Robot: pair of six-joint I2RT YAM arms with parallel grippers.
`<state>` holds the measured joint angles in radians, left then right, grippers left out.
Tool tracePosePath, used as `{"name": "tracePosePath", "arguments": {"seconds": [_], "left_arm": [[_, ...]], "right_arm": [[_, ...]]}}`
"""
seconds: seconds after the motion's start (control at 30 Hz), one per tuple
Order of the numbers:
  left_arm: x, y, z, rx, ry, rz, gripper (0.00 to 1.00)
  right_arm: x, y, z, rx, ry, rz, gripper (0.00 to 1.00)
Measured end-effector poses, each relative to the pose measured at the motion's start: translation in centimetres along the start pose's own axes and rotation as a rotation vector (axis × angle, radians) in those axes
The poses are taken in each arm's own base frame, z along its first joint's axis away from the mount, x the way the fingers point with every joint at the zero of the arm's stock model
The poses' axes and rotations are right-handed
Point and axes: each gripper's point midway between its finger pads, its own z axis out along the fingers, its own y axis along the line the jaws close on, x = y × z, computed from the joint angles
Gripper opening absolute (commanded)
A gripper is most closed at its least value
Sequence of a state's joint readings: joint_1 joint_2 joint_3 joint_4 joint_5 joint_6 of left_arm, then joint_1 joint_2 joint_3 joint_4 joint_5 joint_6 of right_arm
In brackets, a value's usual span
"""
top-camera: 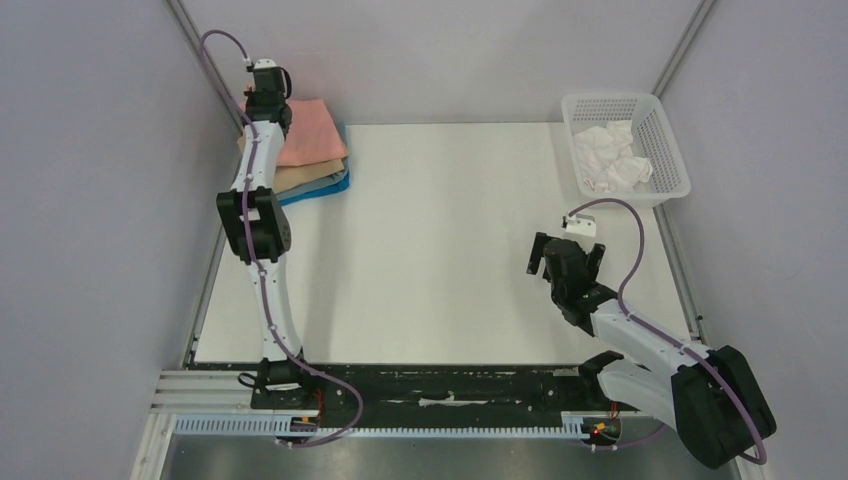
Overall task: Fold and stack the t-shirts
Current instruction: Put the neatly folded tshirt into the corner of the board with the left arm, then reset both arms
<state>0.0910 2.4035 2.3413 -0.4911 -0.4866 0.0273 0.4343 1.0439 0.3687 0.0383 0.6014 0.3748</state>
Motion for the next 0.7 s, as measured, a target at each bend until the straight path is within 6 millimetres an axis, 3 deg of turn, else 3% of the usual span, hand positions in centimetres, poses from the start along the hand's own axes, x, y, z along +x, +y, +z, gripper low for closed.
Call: {"name": "tracePosePath", "arguments": {"seconds": [0.1, 0.33, 0.47, 0.57, 0.7], "left_arm": [[1.4, 0.6, 1.2, -0.016, 0.028, 0.002, 0.74], [1.2, 1.5, 1.0, -0.093, 0.025, -0.072, 0.80], [1.5, 1.1, -0.8, -0.065, 0.051, -0.166, 0.80], [1.2, 0.9, -3.8, -0.019, 0.070, -0.278, 0.81], [-0.9, 0.1, -10.7, 0.093, 0.037, -0.420, 0.82]], "right_arm": [[-0.1, -0.1, 0.1, 0.012, 0.002, -0.004, 0.98], [-0.5, -0.1, 0.1, 0.024, 0.013, -0.017, 0.98], [-0.7, -0.2, -0.3, 0.018, 0.012, -0.015, 0.98], [-1.7, 0.1, -0.9, -0.017, -0.016, 0.005, 0.98], [-3.2, 1.0, -2.1, -0.099, -0.064, 0.037, 0.98]]}}
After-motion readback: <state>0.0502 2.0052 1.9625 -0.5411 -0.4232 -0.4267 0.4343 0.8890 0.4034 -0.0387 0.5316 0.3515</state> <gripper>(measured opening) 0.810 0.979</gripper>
